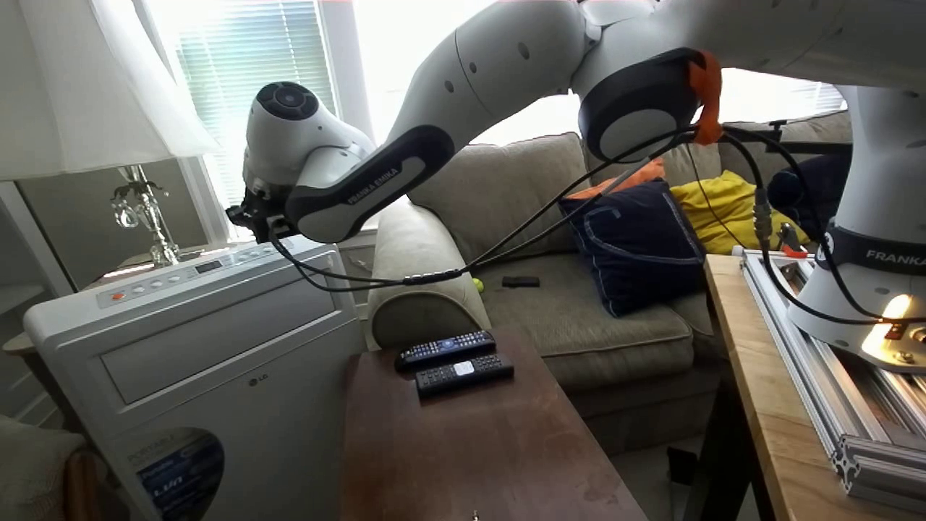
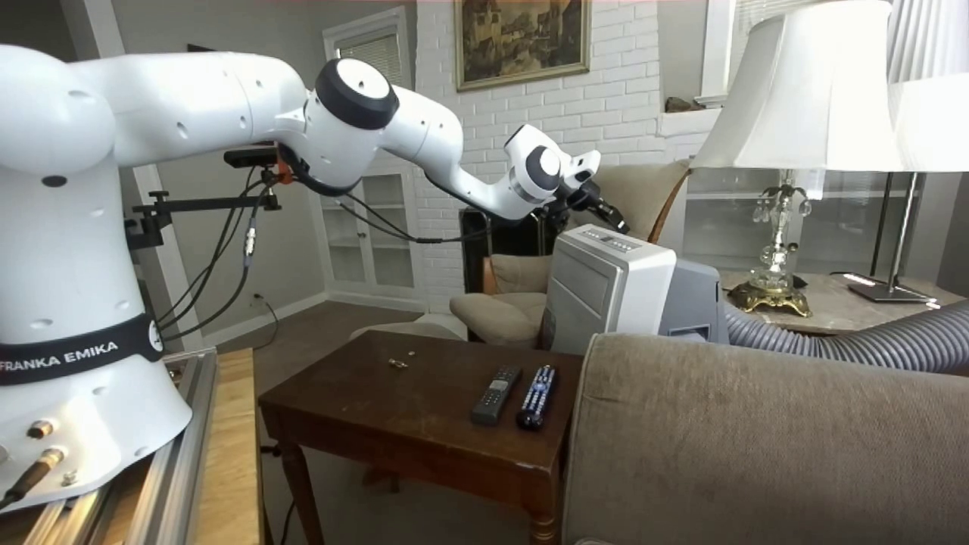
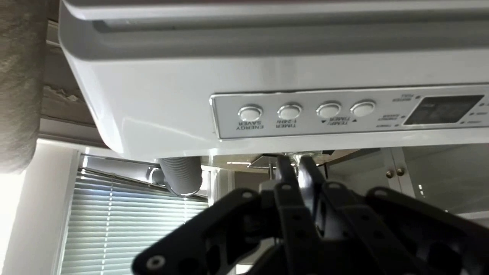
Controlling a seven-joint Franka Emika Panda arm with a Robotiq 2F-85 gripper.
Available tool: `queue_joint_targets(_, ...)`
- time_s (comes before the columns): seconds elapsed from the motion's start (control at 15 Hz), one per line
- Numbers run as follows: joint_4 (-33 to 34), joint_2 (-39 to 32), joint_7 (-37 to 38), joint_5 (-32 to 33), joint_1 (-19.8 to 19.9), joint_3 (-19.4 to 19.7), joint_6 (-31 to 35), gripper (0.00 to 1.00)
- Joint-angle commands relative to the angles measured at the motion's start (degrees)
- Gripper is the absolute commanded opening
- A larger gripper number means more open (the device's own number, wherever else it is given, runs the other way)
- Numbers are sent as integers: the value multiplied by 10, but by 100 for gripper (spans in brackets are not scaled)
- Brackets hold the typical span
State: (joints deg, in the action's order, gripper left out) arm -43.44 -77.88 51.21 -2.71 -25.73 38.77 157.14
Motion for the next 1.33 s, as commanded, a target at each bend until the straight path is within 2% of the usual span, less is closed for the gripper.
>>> queue_joint_targets(0.0,59,-28,52,55,33,-11,-22,0)
queue_joint_targets(0.4,95,-45,87,110,54,-32,-41,0)
queue_joint_targets(0.47,91,-48,76,83,46,-14,-40,0)
queue_joint_targets(1.27,78,-36,88,84,37,-9,-43,0)
